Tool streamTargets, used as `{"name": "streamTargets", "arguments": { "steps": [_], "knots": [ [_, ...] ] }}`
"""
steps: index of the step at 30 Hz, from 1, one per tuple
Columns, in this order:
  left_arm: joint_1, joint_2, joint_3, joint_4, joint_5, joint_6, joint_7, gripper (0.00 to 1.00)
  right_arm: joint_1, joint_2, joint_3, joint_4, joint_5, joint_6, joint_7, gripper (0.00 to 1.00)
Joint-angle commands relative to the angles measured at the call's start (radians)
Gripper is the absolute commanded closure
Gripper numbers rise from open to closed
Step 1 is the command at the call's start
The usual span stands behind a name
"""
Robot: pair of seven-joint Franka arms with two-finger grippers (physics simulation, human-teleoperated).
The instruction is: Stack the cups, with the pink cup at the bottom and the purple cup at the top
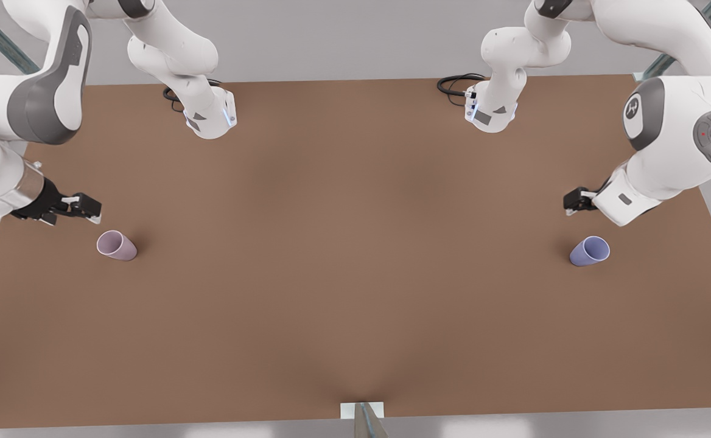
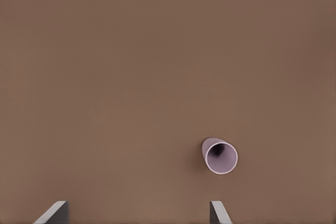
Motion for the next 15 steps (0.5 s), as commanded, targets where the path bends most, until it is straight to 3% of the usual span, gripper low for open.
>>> {"name": "streamTargets", "arguments": {
  "steps": [1, 5, 9, 15],
  "knots": [
    [0.0, -0.001, 0.002, 0.001, 0.002, 0.011, 0.004, 0.0, 0.002, -0.032, -0.001, -0.058, -0.004, 0.107, -0.044, 0.0],
    [0.0, -0.002, 0.005, -0.007, -0.005, 0.002, 0.012, 0.0, 0.006, -0.031, 0.004, -0.139, 0.001, 0.122, -0.055, 0.0],
    [0.0, -0.002, 0.008, -0.007, -0.007, -0.007, 0.012, 0.0, 0.011, 0.024, -0.12, -0.161, 0.01, 0.154, -0.234, 0.0],
    [0.002, 0.002, 0.02, -0.009, -0.005, -0.026, 0.013, 0.0, -0.026, 0.095, -0.157, -0.204, 0.012, 0.271, -0.42, 0.0]
  ]
}}
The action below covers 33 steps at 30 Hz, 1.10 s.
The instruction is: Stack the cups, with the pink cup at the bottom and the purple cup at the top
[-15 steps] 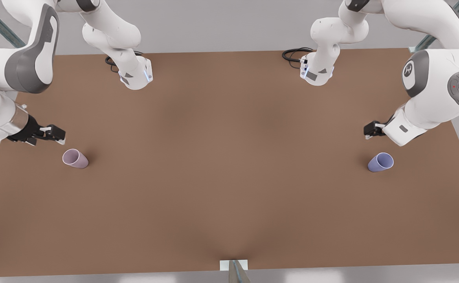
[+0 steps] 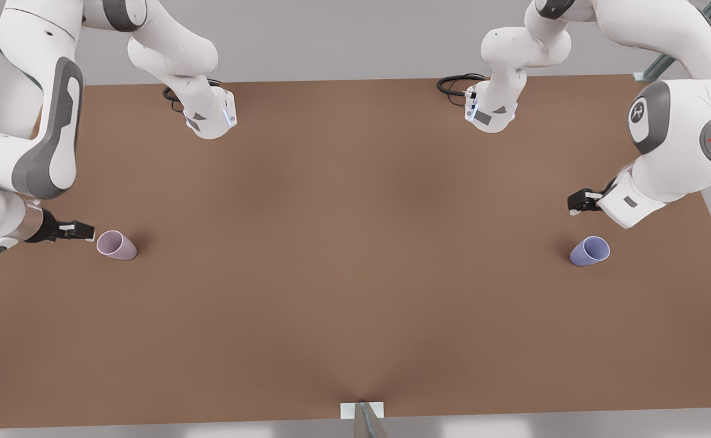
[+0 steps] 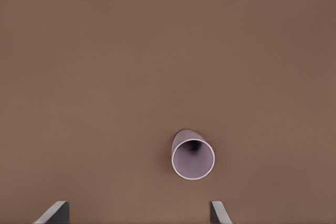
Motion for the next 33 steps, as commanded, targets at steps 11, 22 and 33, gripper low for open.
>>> {"name": "streamTargets", "arguments": {
  "steps": [11, 22, 33],
  "knots": [
    [-0.003, 0.016, 0.002, -0.001, 0.002, -0.012, -0.006, 0.0, -0.03, 0.035, -0.111, -0.313, 0.08, 0.427, -0.607, 0.0],
    [-0.003, 0.029, 0.008, 0.0, 0.002, -0.012, -0.006, 0.0, -0.087, 0.136, -0.121, -0.347, 0.082, 0.571, -0.716, 0.0],
    [-0.001, 0.046, 0.022, 0.0, 0.004, -0.012, -0.004, 0.0, -0.088, 0.168, -0.117, -0.414, 0.083, 0.671, -0.708, 0.01]
  ]
}}
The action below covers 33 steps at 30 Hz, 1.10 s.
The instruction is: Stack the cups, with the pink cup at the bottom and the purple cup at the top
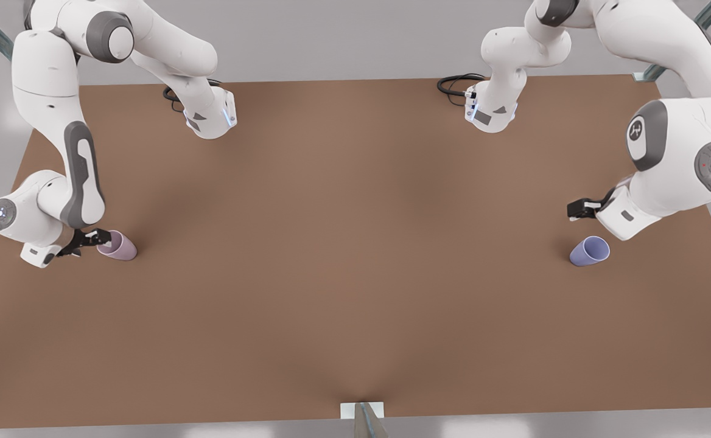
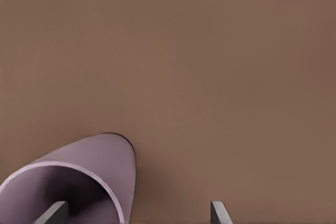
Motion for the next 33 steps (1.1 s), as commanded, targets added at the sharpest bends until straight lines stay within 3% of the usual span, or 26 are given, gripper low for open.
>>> {"name": "streamTargets", "arguments": {
  "steps": [1, 2, 5, 7, 12, 14, 20, 30, 33],
  "knots": [
    [0.001, 0.001, 0.0, 0.0, -0.001, -0.001, -0.001, 0.0, -0.001, 0.0, 0.0, -0.001, 0.006, 0.038, -0.145, 0.02],
    [0.001, 0.004, 0.0, 0.0, -0.001, -0.001, -0.001, 0.0, -0.001, 0.002, 0.0, -0.003, 0.006, 0.038, -0.147, 0.02],
    [0.001, 0.004, 0.0, 0.0, 0.001, -0.001, -0.001, 0.0, -0.001, 0.006, 0.0, -0.013, 0.015, 0.038, -0.148, 0.23],
    [0.001, 0.005, 0.002, 0.0, -0.001, -0.001, -0.002, 0.0, -0.002, 0.008, 0.002, -0.024, 0.018, 0.04, -0.148, 0.29],
    [-0.001, 0.005, 0.002, 0.0, 0.001, -0.013, -0.004, 0.0, -0.006, 0.008, 0.005, -0.064, 0.067, 0.043, -0.155, 0.32],
    [-0.001, 0.005, 0.002, 0.0, -0.001, -0.013, -0.004, 0.0, -0.006, 0.008, 0.006, -0.062, 0.067, 0.043, -0.156, 0.5],
    [-0.001, 0.005, 0.002, 0.0, -0.001, -0.013, -0.004, 0.0, -0.007, 0.012, 0.006, -0.058, 0.067, 0.046, -0.158, 0.79],
    [-0.001, 0.004, 0.002, 0.0, -0.001, -0.013, -0.004, 0.0, 0.01, -0.077, 0.071, -0.038, 0.058, -0.055, -0.064, 0.79],
    [-0.001, 0.004, 0.002, 0.0, 0.001, -0.013, -0.004, 0.0, 0.117, -0.144, 0.075, -0.039, 0.058, -0.135, 0.086, 0.79]
  ]
}}
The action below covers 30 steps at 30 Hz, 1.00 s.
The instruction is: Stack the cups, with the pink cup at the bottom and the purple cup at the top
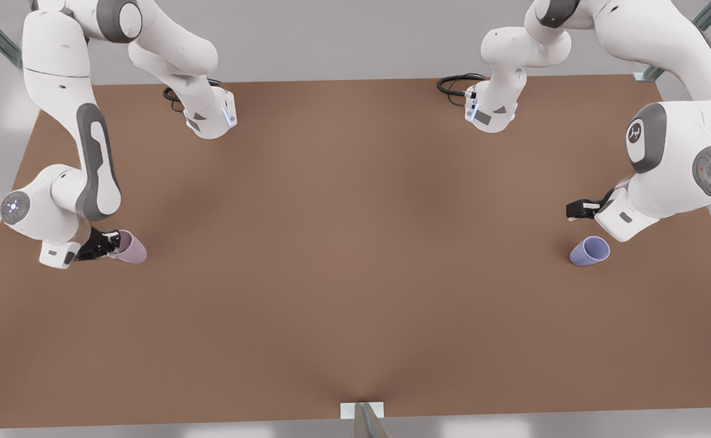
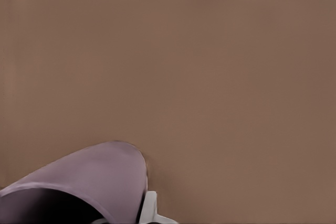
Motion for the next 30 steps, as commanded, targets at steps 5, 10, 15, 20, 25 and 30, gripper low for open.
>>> {"name": "streamTargets", "arguments": {
  "steps": [5, 10, 15, 20, 25, 30],
  "knots": [
    [0.0, 0.0, 0.0, 0.0, 0.001, 0.001, -0.001, 0.0, 0.157, -0.006, 0.085, 0.085, 0.006, -0.146, 0.561, 0.79],
    [0.0, 0.0, 0.0, 0.0, 0.001, 0.001, -0.002, 0.0, 0.232, 0.06, 0.259, 0.183, 0.006, -0.145, 0.937, 0.79],
    [0.002, 0.003, 0.0, 0.0, 0.003, 0.004, -0.001, 0.0, 0.408, 0.256, 0.3, 0.468, 0.006, -0.2, 1.24, 0.79],
    [0.002, 0.008, 0.0, 0.0, 0.003, 0.005, -0.001, 0.0, 0.628, 0.544, 0.294, 0.979, -0.009, -0.402, 1.677, 0.79],
    [0.002, 0.008, 0.0, 0.0, 0.004, 0.002, -0.002, 0.0, 0.703, 0.704, 0.247, 1.192, -0.062, -0.49, 1.837, 0.79],
    [0.002, 0.009, 0.006, 0.0, 0.006, -0.001, -0.002, 0.0, 0.701, 0.712, 0.239, 1.185, -0.088, -0.493, 1.839, 0.79]
  ]
}}
